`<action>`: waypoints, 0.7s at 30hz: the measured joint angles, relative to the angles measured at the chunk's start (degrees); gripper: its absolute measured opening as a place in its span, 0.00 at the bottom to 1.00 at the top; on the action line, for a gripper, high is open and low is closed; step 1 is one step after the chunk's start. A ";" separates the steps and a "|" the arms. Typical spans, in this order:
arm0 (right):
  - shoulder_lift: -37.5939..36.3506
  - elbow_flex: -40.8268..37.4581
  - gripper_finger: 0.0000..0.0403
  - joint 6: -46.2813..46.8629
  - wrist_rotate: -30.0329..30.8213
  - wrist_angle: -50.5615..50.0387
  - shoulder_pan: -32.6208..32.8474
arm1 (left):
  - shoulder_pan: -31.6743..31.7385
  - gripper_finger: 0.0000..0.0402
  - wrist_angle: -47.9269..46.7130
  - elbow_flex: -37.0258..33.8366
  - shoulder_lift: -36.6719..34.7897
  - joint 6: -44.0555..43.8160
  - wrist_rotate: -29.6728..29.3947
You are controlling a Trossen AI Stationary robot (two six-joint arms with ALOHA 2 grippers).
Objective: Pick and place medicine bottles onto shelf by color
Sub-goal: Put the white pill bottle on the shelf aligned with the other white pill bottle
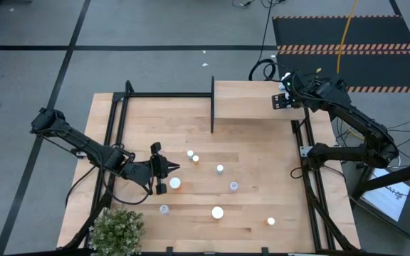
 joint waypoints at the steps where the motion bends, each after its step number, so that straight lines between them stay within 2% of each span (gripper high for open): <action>1: 0.00 0.00 0.65 0.00 0.53 0.02 0.00 | 0.00 0.06 0.00 0.00 0.00 0.00 0.01; 21: 0.00 0.00 0.72 -0.80 2.50 1.80 0.00 | 0.02 0.06 0.00 0.00 0.00 0.02 0.01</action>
